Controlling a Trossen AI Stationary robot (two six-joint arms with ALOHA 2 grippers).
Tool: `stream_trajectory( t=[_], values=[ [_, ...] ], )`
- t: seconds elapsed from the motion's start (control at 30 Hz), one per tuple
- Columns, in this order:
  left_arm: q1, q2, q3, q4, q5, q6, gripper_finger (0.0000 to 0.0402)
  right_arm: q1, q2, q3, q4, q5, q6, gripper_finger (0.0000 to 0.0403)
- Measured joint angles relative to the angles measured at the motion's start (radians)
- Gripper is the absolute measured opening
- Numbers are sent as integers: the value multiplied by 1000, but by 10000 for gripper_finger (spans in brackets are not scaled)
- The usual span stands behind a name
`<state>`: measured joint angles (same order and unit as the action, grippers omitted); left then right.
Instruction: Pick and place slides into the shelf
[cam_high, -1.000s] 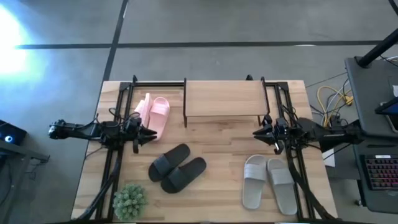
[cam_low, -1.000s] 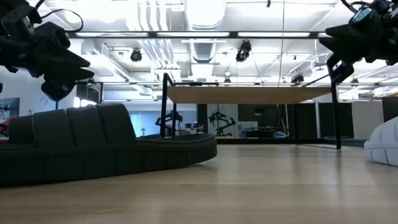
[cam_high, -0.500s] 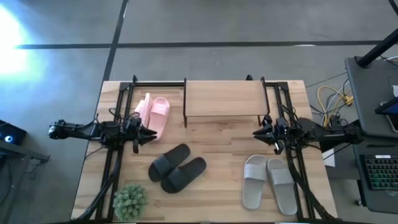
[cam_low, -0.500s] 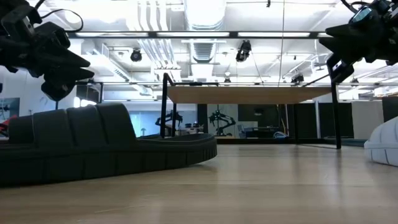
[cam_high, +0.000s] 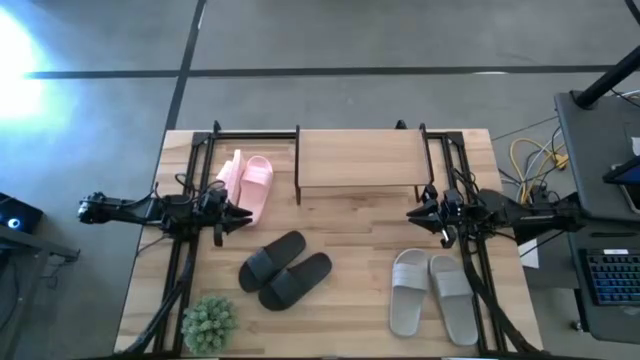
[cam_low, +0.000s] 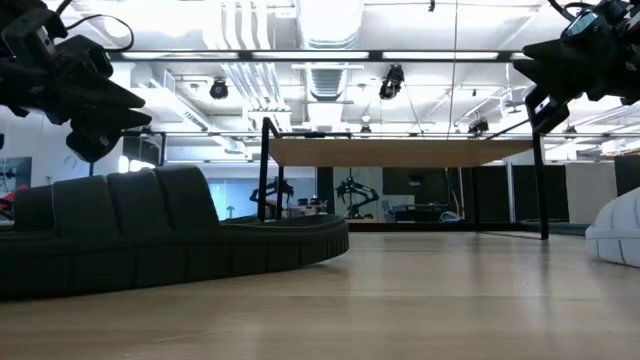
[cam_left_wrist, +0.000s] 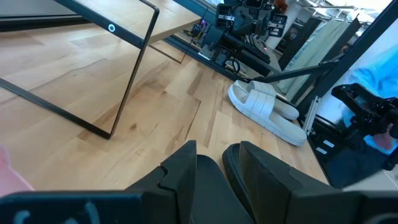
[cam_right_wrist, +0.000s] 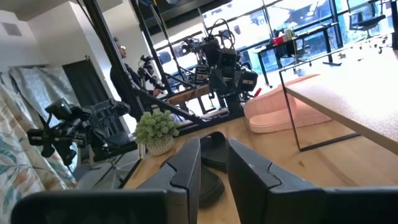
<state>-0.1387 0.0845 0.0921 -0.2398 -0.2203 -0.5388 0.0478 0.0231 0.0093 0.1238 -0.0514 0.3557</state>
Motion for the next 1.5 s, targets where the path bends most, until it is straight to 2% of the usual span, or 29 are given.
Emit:
stream_trajectory(
  t=[0.4,0.87,1.03,1.23,1.3,1.4,1.5],
  values=[
    [0,0,0,0,0,0,109,0,0,0,0,0,0,79],
    [0,0,0,0,0,0,109,0,0,0,8,0,9,70],
    [0,0,0,0,0,0,109,0,0,0,165,19,243,77],
    [0,0,0,0,0,0,109,0,0,0,432,246,352,79],
    [0,0,0,0,0,0,109,0,0,0,495,281,351,77],
    [0,0,0,0,0,0,109,0,0,0,565,263,337,73],
    [0,0,0,0,0,0,109,0,2,0,636,145,343,70]
  ],
)
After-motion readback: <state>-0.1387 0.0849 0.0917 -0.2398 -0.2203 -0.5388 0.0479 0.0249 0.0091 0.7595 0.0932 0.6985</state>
